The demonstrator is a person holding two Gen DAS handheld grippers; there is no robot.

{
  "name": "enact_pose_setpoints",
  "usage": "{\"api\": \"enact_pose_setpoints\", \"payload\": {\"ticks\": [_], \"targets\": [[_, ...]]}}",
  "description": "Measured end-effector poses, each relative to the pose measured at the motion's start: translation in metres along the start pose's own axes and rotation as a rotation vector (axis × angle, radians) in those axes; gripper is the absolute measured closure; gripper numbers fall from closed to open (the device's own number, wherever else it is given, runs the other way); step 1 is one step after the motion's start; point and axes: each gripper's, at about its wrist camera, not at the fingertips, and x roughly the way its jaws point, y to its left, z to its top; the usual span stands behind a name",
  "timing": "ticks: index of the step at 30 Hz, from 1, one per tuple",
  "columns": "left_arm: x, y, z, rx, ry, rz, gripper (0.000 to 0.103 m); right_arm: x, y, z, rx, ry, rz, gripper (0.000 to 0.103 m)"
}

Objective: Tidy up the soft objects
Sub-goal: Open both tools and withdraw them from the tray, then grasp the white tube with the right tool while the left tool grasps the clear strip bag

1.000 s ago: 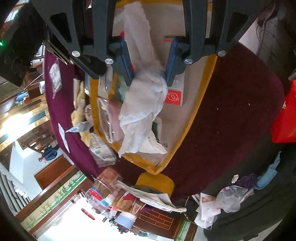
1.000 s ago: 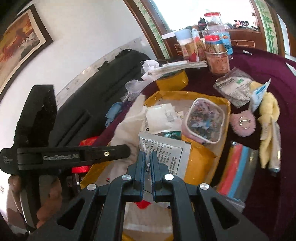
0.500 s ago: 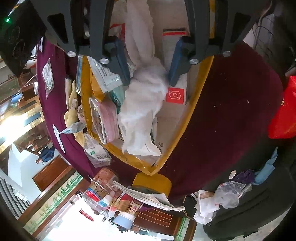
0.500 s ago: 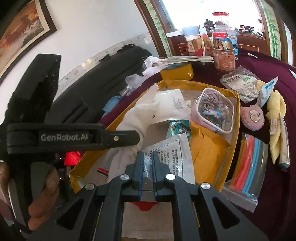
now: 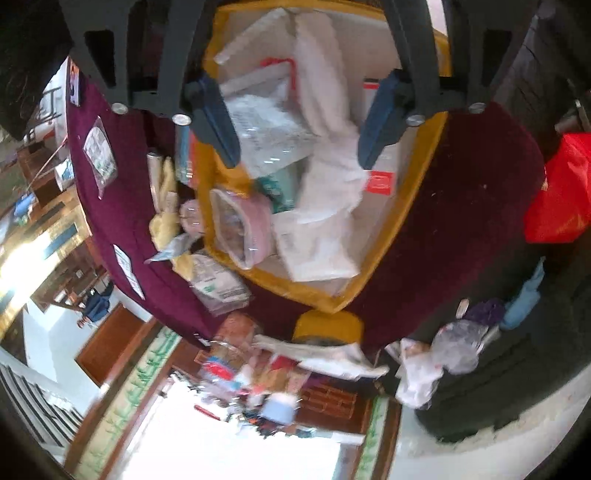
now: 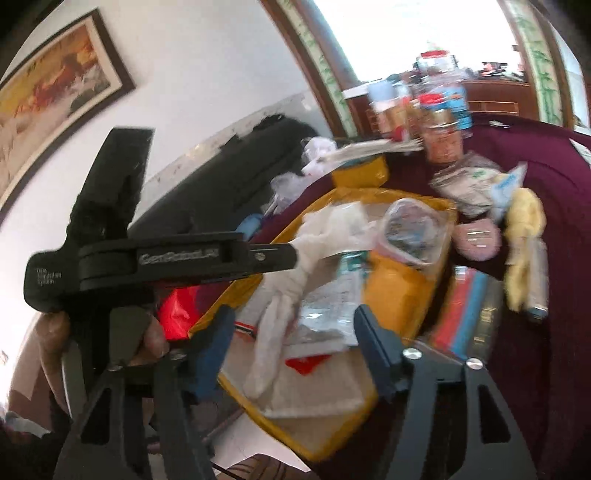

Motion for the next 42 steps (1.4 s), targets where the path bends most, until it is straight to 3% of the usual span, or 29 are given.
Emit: {"api": "enact_pose_setpoints", "payload": {"ticks": [4, 8, 13, 26, 31, 37, 42], "targets": [[-0.006, -0.033, -0.008, 0.065, -0.005, -0.035, 0.030, -0.037, -0.036, -0.003, 0.082, -0.037, -0.025, 0.035], [-0.001, -0.063, -0.020, 0.118, 0.015, -0.075, 0.030, -0.066, -0.079, -0.007, 0.157, -0.079, -0.110, 0.035], [0.009, -0.089, -0.034, 0.179, 0.043, -0.083, 0.030, -0.075, -0.122, -0.009, 0.254, -0.090, -0.133, 0.040], [0.020, -0.100, -0.039, 0.215, 0.067, -0.093, 0.030, -0.023, -0.179, 0.011, 0.358, 0.037, -0.198, 0.058], [0.025, -0.102, -0.039, 0.219, 0.079, -0.096, 0.030, -0.012, -0.183, 0.019, 0.352, 0.062, -0.265, 0.058], [0.029, -0.102, -0.043, 0.223, 0.093, -0.099, 0.030, 0.009, -0.189, 0.026, 0.347, 0.100, -0.323, 0.066], [0.031, -0.105, -0.045, 0.230, 0.103, -0.094, 0.030, 0.017, -0.187, 0.027, 0.302, 0.070, -0.367, 0.069]]}}
